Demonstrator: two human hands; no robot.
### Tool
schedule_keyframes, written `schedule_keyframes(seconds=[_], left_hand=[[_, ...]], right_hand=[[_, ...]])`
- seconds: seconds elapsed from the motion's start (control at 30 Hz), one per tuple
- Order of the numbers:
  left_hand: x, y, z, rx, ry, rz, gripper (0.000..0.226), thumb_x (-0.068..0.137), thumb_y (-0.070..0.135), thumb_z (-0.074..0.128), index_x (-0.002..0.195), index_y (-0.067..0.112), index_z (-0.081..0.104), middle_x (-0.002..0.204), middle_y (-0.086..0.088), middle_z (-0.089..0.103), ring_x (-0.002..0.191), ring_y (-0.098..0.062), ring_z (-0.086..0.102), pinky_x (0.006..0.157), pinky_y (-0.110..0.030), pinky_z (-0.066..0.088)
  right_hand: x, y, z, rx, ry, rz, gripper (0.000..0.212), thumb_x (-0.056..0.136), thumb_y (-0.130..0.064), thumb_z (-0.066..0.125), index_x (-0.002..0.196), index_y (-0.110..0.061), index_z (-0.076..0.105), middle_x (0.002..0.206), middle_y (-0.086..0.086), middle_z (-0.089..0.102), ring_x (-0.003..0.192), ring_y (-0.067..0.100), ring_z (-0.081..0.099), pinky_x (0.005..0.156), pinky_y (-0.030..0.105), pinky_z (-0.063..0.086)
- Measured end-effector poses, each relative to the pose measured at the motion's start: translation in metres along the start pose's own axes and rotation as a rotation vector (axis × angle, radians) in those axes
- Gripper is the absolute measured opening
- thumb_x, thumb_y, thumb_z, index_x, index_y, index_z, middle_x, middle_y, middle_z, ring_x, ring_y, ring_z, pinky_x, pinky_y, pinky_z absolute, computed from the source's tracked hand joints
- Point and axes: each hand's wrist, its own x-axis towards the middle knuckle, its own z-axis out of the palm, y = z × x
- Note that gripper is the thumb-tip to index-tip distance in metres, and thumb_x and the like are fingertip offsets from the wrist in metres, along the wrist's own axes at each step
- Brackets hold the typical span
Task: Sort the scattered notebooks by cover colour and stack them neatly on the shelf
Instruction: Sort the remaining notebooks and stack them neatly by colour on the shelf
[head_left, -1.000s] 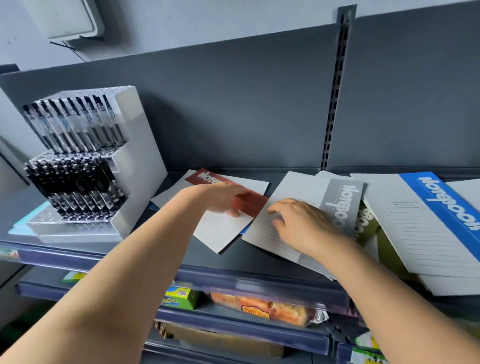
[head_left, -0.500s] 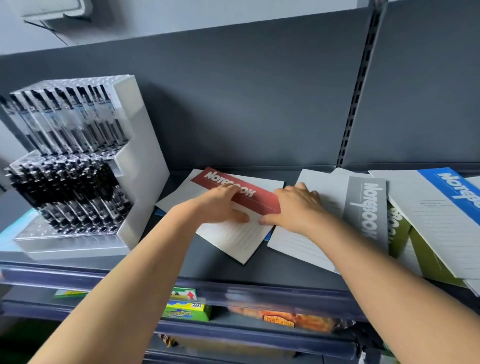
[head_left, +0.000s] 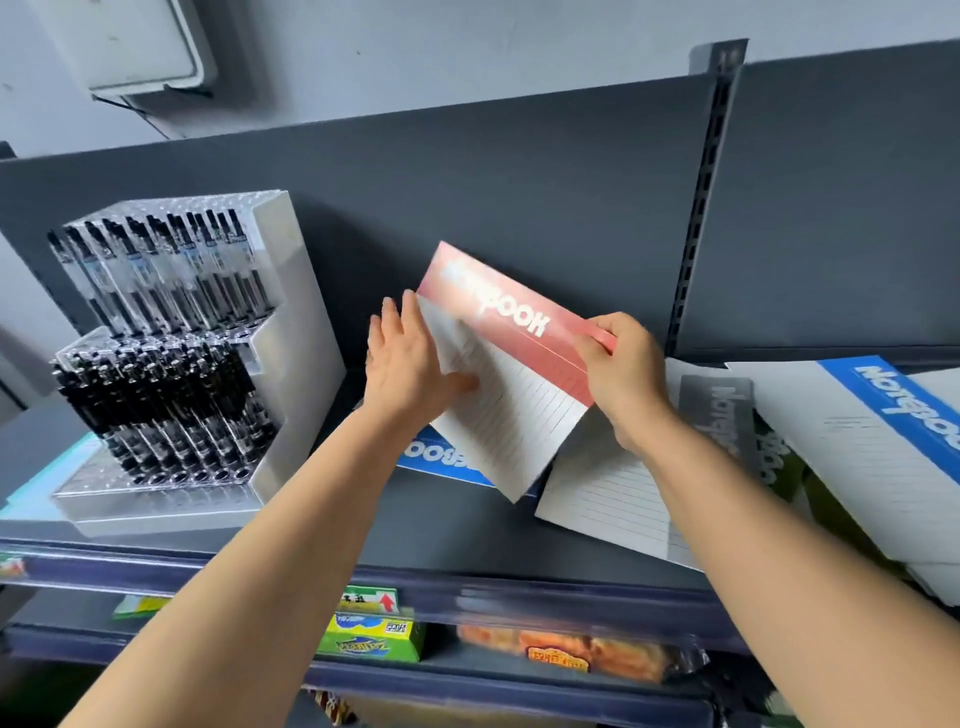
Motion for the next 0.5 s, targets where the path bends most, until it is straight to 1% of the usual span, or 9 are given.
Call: schedule_keyframes(seconds=[0.07,0.1,0.17,0.2,0.3,0.33,0.4,0.43,0.5], left_hand=[[-0.006,0.014,0.007,-0.07,-0.045,-0.13,0.118,0.074,0.043,0.079,0.152,0.005,0.0,0.158,-0.017,0.006,0.146,-0.037,0.005,0.118,-0.046,0.015],[-0.009,0.023,0.013,-0.141,-0.075,-0.185,0.113,0.075,0.043,0.078,0.151,0.006,0.004,0.155,-0.017,0.013,0.144,-0.038,0.015,0.115,-0.046,0.023],[-0.016,0.043,0.026,-0.327,-0.127,-0.274,0.095,0.077,0.042,0.076,0.143,0.006,0.019,0.145,-0.014,0.03,0.132,-0.036,0.037,0.106,-0.046,0.036],[-0.019,0.054,0.032,-0.408,-0.148,-0.305,0.086,0.078,0.04,0.076,0.138,0.006,0.024,0.141,-0.013,0.037,0.126,-0.033,0.044,0.101,-0.045,0.041],[-0.035,0.09,0.05,-0.631,-0.187,-0.344,0.067,0.083,0.021,0.072,0.131,0.008,0.028,0.126,-0.006,0.048,0.11,-0.025,0.052,0.083,-0.037,0.045],[-0.039,0.102,0.058,-0.718,-0.195,-0.353,0.062,0.082,0.013,0.07,0.129,0.01,0.029,0.119,-0.003,0.05,0.106,-0.023,0.053,0.08,-0.035,0.045],[-0.046,0.122,0.071,-0.855,-0.211,-0.357,0.051,0.079,0.0,0.065,0.121,0.01,0.037,0.106,0.0,0.054,0.101,-0.021,0.056,0.078,-0.034,0.049],[-0.05,0.137,0.08,-0.866,-0.229,-0.335,0.043,0.078,-0.003,0.063,0.114,0.01,0.043,0.101,0.0,0.057,0.099,-0.021,0.058,0.077,-0.034,0.051],[-0.058,0.169,0.095,-0.851,-0.255,-0.256,0.027,0.077,-0.007,0.059,0.091,0.015,0.052,0.09,-0.002,0.061,0.091,-0.023,0.06,0.078,-0.04,0.054]], right_hand=[[-0.002,0.004,-0.017,0.051,0.052,0.027,0.007,0.096,-0.016,0.053,0.1,-0.019,0.058,0.091,-0.007,0.06,0.074,0.005,0.054,0.055,0.019,0.038],[-0.004,0.007,-0.026,0.067,0.07,0.037,0.007,0.097,-0.016,0.052,0.101,-0.018,0.057,0.089,-0.008,0.058,0.072,0.004,0.052,0.055,0.019,0.037],[-0.009,0.015,-0.045,0.09,0.103,0.06,0.008,0.096,-0.015,0.052,0.101,-0.018,0.057,0.088,-0.007,0.058,0.073,0.006,0.052,0.055,0.02,0.036],[-0.012,0.019,-0.055,0.095,0.125,0.066,0.008,0.096,-0.015,0.052,0.1,-0.018,0.058,0.088,-0.006,0.059,0.073,0.008,0.053,0.055,0.021,0.036],[-0.019,0.029,-0.094,0.092,0.178,0.077,0.007,0.093,-0.014,0.052,0.095,-0.019,0.056,0.086,-0.006,0.061,0.077,0.014,0.057,0.058,0.026,0.041],[-0.021,0.033,-0.114,0.073,0.168,0.081,0.009,0.092,-0.013,0.052,0.094,-0.02,0.056,0.086,-0.007,0.061,0.078,0.015,0.058,0.059,0.027,0.043],[-0.024,0.042,-0.15,-0.062,0.096,0.095,0.013,0.087,-0.015,0.057,0.093,-0.027,0.058,0.088,-0.01,0.065,0.081,0.015,0.062,0.066,0.032,0.051],[-0.025,0.047,-0.172,-0.179,0.054,0.108,0.014,0.085,-0.019,0.06,0.096,-0.029,0.059,0.091,-0.011,0.067,0.084,0.015,0.063,0.071,0.034,0.053],[-0.028,0.056,-0.213,-0.405,-0.013,0.133,0.023,0.084,-0.025,0.061,0.106,-0.031,0.06,0.1,-0.012,0.068,0.089,0.016,0.063,0.075,0.034,0.053]])
